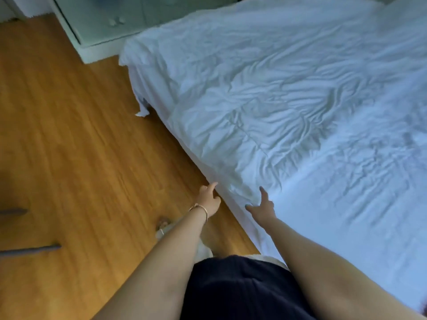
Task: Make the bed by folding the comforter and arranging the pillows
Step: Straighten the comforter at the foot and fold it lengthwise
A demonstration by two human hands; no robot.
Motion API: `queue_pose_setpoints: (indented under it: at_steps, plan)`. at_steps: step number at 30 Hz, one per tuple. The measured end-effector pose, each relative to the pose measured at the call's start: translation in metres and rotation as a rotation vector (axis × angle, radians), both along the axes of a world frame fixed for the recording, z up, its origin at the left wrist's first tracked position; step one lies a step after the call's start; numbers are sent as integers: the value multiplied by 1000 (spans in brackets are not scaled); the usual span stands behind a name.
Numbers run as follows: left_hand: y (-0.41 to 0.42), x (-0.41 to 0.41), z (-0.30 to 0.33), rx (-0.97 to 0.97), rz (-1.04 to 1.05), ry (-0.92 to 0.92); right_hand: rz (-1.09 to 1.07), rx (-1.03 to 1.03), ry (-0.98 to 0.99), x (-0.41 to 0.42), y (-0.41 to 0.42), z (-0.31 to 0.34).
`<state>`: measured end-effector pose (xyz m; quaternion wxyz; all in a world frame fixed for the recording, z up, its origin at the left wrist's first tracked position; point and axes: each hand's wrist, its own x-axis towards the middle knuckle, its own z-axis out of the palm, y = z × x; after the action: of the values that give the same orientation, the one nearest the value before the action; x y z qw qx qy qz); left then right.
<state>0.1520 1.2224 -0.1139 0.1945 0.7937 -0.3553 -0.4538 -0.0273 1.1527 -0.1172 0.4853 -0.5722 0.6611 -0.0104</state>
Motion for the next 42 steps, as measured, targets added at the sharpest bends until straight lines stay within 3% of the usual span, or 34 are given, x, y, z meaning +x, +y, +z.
queue_pose_setpoints:
  at_steps: [3,6,14,19,23,28,32,36,40,42]
  plan:
    - [-68,43,-6,-66,-187,-100,-217,34,149,19,-18,-14]
    - [-122,78,-12,-80,-378,-266,-372,42,142,38,-21,-28]
    - [-169,84,-48,-126,-1165,-301,-830,-95,143,57,-4,-69]
    - [-166,63,-72,-227,-1103,-285,-1049,-325,199,69,-2,-84]
    - [-167,59,-78,-257,-1039,-202,-1205,-480,135,90,-1,-80]
    - [-159,69,-81,-355,-1076,-258,-1355,-394,169,96,55,-70]
    - [-152,90,-85,-304,-1190,-304,-1336,-395,103,114,69,-67]
    - [-157,115,-87,-161,-1450,-424,-1185,-128,126,82,68,-70]
    - [-165,138,-77,-96,-1384,-433,-927,242,390,65,67,-61]
    - [-173,154,-70,-87,-1295,-465,-884,152,359,89,36,-50]
